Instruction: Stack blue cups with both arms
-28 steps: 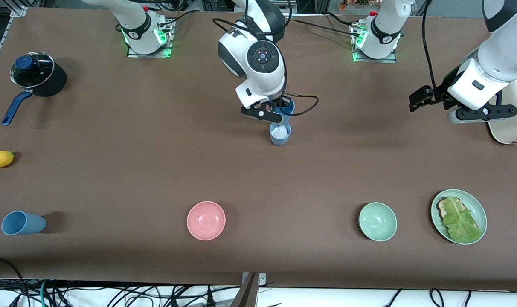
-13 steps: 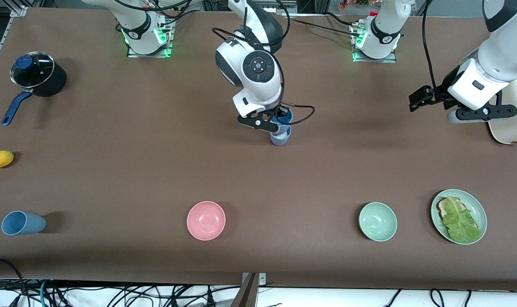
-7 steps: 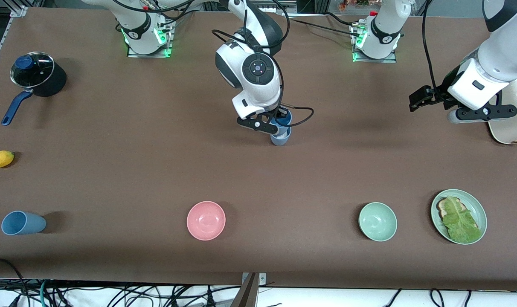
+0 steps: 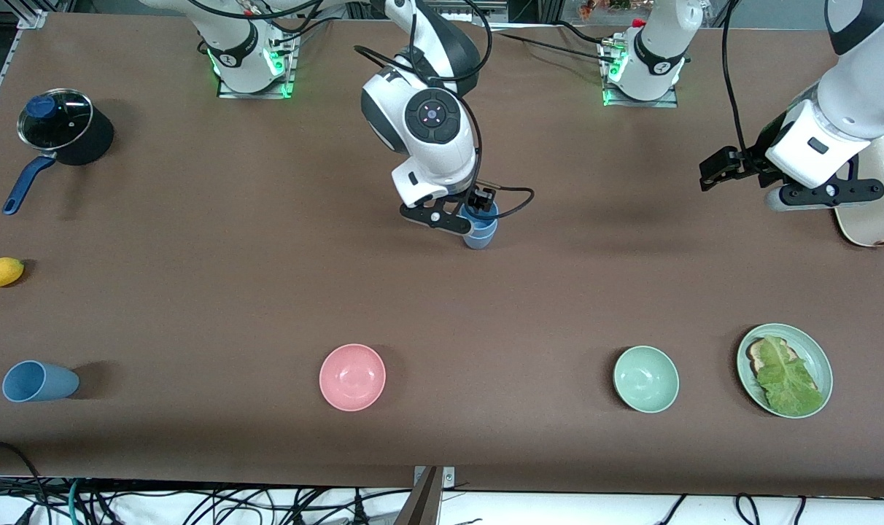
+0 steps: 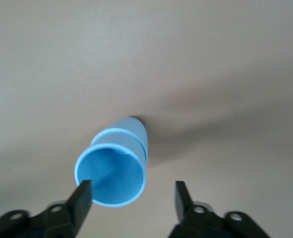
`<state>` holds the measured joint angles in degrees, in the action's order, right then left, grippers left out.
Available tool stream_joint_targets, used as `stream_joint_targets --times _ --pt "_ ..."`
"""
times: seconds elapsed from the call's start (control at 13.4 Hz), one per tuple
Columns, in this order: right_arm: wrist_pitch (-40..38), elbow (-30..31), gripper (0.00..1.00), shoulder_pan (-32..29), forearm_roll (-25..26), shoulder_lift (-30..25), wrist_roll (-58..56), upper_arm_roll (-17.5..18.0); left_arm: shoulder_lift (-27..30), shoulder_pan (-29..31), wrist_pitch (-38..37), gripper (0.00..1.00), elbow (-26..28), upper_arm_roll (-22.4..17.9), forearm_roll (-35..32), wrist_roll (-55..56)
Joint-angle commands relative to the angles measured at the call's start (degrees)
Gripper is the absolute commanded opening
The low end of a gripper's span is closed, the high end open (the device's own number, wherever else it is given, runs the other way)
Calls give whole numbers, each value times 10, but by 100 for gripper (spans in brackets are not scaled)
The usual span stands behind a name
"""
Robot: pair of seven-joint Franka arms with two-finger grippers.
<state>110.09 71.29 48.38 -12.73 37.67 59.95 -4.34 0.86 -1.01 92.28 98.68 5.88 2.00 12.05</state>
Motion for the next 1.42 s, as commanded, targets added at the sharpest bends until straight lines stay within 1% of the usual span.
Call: stream_joint_targets --times 0.0,0.15,0.37,0.52,0.67,0.75,0.82,0.97,1.05,1.2,1.35 --pt "-14 14 100 -56 -12 -46 -70 3 4 3 -16 100 -7 3 -19 -6" --pt "-22 65 100 -112 -13 -98 -141 5 4 3 -16 100 -7 4 -18 -6" --pt "-76 132 100 -212 -14 -176 -321 5 4 3 -16 100 -7 4 -19 -6" --pt "-77 199 100 -279 -13 -245 -422 6 4 3 -16 100 -7 4 -18 -7" --pt "-80 243 100 -337 -6 -304 -504 6 4 3 -16 100 -7 4 -19 -9" --pt "-87 260 100 -361 -5 -326 -525 6 3 3 -16 100 -8 3 -18 -10" --pt "-112 262 100 -379 5 -340 -532 6 3 3 -16 100 -8 4 -18 -9" --pt "-147 261 100 -405 69 -365 -536 12 3 3 -16 100 -8 4 -18 -7" --pt "-164 261 100 -409 85 -380 -537 14 4 3 -16 100 -7 3 -18 -7" --pt "-185 262 100 -434 88 -401 -538 16 4 3 -16 100 -7 3 -18 -7" --pt "-192 260 100 -435 90 -406 -538 15 4 3 -16 100 -8 3 -18 -7"
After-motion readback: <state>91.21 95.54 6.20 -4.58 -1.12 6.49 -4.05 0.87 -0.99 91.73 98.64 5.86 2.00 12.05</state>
